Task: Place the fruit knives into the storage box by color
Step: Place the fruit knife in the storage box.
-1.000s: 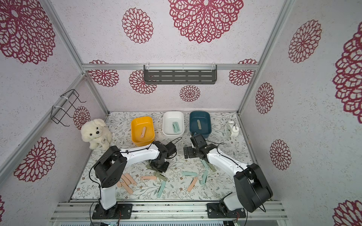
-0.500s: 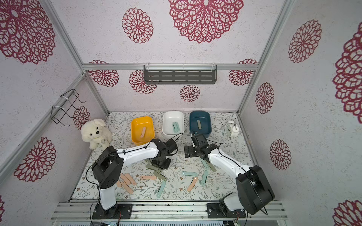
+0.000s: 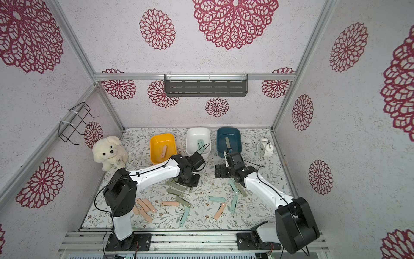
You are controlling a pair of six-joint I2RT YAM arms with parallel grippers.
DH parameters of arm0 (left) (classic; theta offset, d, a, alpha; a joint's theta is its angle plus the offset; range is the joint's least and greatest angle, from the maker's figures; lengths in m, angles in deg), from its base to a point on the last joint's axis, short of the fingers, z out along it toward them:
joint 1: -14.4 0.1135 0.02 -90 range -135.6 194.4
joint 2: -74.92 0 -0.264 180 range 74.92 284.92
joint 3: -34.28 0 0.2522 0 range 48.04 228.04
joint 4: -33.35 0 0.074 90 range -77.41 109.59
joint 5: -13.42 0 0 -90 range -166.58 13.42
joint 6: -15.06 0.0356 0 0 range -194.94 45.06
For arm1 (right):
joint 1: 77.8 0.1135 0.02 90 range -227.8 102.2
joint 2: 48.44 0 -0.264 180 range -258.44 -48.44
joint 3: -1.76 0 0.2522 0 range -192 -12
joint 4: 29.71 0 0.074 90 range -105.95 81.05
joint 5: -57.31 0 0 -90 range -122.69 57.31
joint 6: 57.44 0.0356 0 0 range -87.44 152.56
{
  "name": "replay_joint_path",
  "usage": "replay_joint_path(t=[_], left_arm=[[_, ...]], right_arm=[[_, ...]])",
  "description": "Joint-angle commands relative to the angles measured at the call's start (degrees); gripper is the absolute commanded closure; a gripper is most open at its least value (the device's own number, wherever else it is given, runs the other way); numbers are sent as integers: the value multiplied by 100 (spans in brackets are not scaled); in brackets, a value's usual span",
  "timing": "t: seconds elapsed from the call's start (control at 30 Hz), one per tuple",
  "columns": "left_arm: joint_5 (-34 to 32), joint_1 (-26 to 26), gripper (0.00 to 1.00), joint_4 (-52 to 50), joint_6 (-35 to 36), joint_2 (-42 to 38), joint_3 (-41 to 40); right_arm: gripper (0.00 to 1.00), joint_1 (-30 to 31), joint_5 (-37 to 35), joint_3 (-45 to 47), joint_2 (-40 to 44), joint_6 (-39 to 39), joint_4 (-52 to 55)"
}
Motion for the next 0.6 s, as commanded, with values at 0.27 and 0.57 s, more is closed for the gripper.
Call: replay_joint_path(t=[0.27,0.57], left_arm=[[137,369,100,1309,-20,1844,3398],[-398,433,100,3016,-8,3332,4851]], right_arm=[[1,-1300,704,575,997,545,-840],[1,-1806,1192,931,1122,612,-1077]])
